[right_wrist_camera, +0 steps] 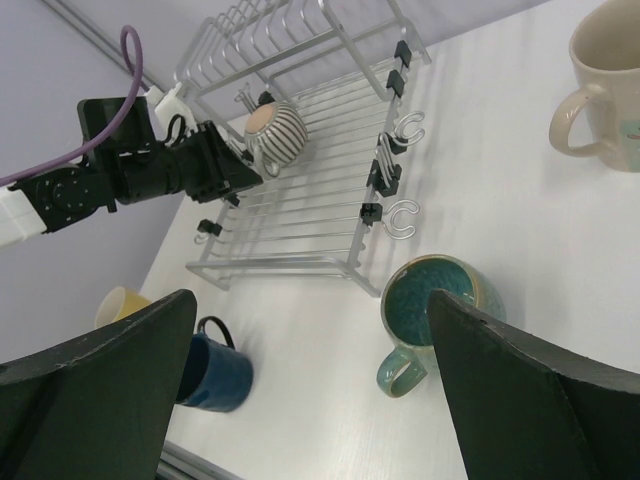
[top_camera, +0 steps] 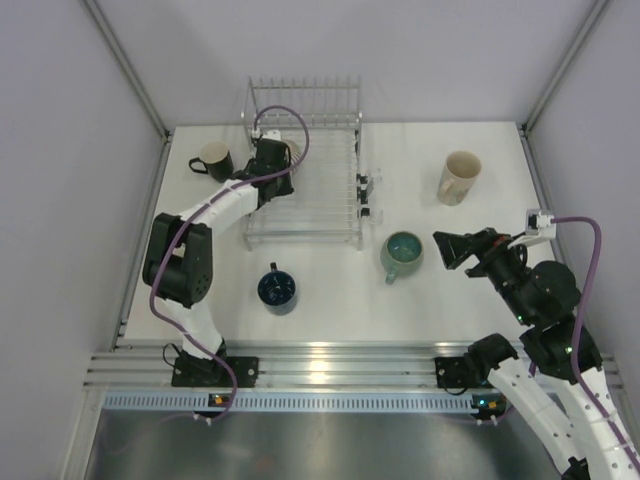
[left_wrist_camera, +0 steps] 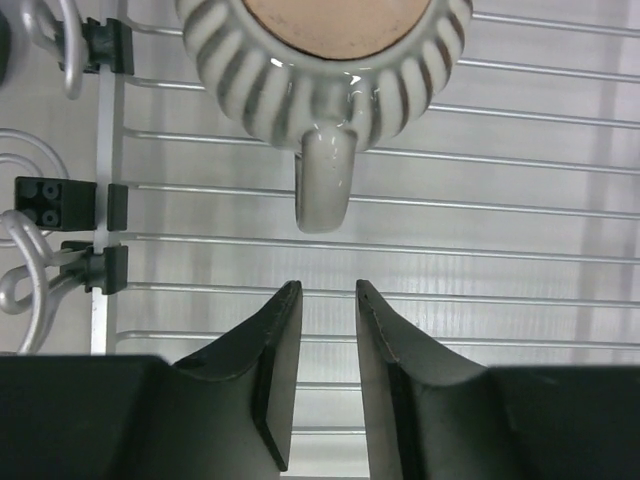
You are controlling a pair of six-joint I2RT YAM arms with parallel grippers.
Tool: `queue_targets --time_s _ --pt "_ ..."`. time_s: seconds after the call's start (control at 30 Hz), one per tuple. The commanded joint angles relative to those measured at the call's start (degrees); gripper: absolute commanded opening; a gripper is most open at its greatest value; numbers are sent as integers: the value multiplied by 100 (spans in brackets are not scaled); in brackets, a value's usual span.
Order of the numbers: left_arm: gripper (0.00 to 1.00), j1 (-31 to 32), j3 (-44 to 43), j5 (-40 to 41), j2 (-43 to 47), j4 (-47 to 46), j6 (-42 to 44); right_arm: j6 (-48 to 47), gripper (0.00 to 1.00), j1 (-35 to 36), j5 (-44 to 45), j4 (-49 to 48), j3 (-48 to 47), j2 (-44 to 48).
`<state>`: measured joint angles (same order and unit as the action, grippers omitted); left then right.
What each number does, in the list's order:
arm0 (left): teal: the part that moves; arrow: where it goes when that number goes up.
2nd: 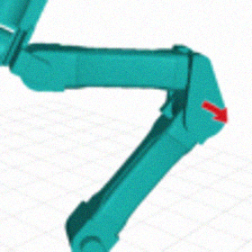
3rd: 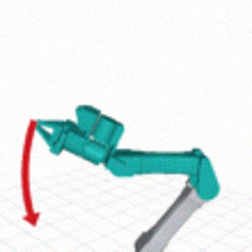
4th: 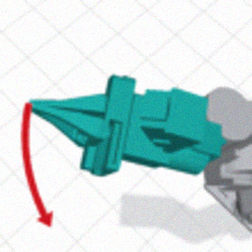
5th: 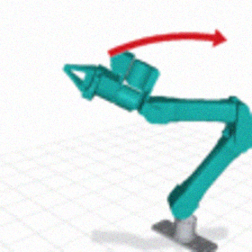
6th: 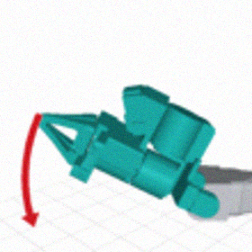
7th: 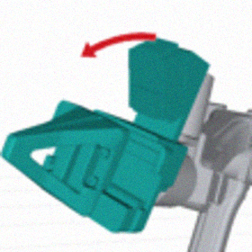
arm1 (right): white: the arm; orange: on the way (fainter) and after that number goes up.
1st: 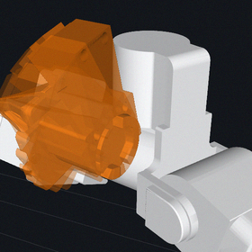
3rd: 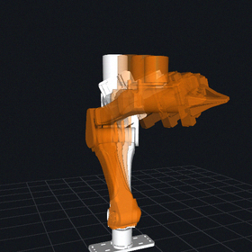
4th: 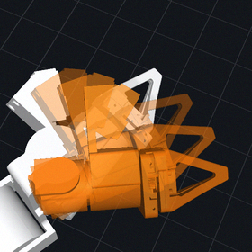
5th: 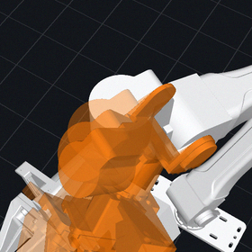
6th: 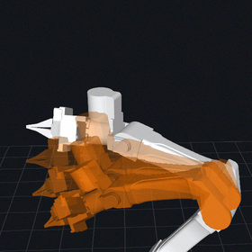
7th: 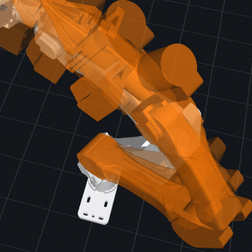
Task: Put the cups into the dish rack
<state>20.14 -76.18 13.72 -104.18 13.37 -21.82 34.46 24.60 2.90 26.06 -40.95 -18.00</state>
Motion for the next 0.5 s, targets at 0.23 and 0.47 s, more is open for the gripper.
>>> queue_targets --time_s 0.23,0.47 --pt "27 -1 -643 -422 -568 -510 354 -167 100 54 79 21 -264 86" --pt "26 -1 -951 -273 -893 -958 459 -220 99 54 115 48 -291 42"
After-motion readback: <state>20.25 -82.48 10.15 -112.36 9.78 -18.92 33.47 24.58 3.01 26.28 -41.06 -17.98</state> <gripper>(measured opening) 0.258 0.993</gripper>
